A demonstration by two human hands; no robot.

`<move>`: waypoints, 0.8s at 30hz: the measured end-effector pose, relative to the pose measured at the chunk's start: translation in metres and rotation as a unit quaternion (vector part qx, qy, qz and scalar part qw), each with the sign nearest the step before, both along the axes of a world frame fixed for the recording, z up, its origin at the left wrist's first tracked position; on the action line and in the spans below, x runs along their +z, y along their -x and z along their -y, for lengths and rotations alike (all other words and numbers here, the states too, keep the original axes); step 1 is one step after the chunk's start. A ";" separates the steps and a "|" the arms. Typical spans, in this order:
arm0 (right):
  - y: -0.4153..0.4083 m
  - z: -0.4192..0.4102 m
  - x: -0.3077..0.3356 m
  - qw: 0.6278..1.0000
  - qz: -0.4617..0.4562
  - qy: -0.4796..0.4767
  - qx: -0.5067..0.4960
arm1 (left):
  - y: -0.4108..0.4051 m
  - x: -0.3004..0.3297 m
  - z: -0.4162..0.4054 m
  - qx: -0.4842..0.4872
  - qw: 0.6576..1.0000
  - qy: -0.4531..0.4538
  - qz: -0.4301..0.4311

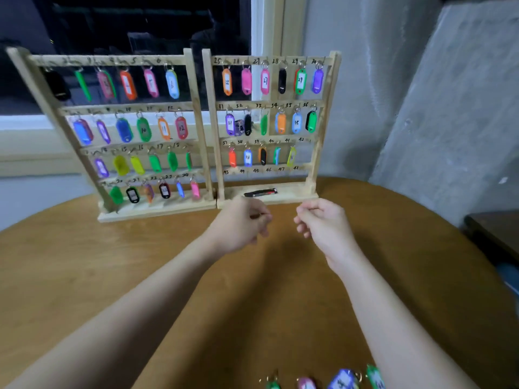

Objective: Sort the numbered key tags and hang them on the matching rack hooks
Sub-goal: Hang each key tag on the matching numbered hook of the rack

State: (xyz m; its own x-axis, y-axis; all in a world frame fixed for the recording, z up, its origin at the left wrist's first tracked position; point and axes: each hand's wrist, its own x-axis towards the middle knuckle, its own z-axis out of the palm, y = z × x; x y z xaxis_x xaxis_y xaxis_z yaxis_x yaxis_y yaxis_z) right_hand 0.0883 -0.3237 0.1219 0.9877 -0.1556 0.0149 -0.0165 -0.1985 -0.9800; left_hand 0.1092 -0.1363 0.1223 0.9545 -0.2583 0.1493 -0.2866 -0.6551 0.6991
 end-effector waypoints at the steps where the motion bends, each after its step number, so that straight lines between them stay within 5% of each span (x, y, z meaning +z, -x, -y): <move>1: 0.015 -0.004 -0.004 1.000 0.007 0.021 0.010 | 0.015 -0.004 -0.004 -0.001 1.000 0.005 -0.007; 9: 0.118 -0.038 -0.058 0.948 0.059 0.293 0.108 | 0.125 -0.053 -0.048 0.003 0.999 0.010 -0.043; 15: 0.178 -0.043 -0.074 0.916 0.083 0.354 0.168 | 0.183 -0.098 -0.068 0.041 0.998 0.033 -0.033; 24: 0.221 -0.044 -0.094 0.896 0.132 0.401 0.134 | 0.218 -0.117 -0.081 -0.059 0.995 0.078 0.023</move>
State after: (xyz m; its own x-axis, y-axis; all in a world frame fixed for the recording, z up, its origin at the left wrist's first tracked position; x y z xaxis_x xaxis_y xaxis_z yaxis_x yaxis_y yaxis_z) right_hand -0.1328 -0.2801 0.0274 0.9334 0.2528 0.2548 0.3492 -0.8035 -0.4822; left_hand -0.1086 -0.0558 0.0053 0.9100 -0.3394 0.2383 -0.3891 -0.4997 0.7739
